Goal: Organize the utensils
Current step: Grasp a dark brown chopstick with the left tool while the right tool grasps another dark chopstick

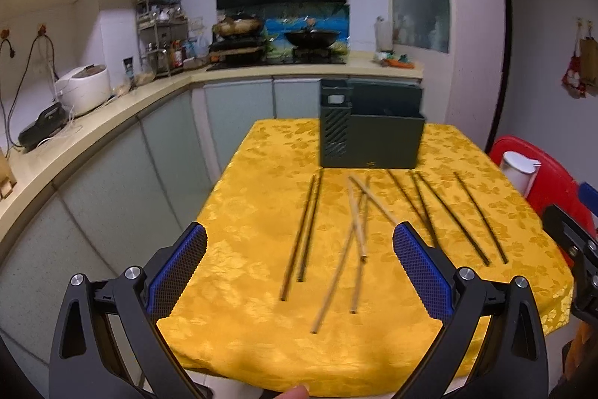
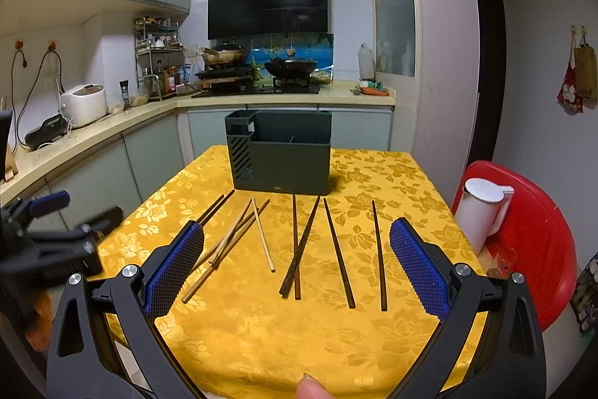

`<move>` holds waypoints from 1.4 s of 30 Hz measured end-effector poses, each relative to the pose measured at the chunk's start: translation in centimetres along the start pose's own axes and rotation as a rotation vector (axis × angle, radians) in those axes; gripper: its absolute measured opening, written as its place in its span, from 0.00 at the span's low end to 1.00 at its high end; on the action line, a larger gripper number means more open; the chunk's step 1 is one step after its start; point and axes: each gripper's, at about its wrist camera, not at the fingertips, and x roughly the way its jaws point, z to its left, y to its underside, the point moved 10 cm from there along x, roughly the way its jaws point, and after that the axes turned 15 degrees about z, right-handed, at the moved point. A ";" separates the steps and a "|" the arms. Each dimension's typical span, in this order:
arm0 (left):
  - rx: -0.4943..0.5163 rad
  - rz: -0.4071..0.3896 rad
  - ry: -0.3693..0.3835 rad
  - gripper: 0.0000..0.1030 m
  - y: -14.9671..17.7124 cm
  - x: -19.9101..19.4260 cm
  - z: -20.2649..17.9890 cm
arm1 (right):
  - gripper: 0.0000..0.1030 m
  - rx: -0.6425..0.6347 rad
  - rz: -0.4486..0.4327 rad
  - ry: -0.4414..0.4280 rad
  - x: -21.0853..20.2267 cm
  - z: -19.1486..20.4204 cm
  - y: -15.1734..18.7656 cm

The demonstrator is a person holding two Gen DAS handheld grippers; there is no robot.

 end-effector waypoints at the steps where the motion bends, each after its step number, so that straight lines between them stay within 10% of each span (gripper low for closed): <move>1: -0.002 0.010 -0.004 0.93 -0.1 0.2 0.4 | 0.94 -0.001 0.009 0.000 0.2 -0.2 0.1; 20: 0.087 0.229 0.007 0.91 3.6 11.0 2.1 | 0.94 -0.025 0.157 0.068 5.2 -2.6 1.3; 31: 0.091 0.361 0.074 0.40 6.4 14.5 2.1 | 0.94 0.003 0.206 0.079 7.9 -4.9 2.1; 42: 0.059 0.329 0.097 0.09 6.2 14.8 2.8 | 0.94 0.036 0.239 0.102 9.1 -9.2 3.1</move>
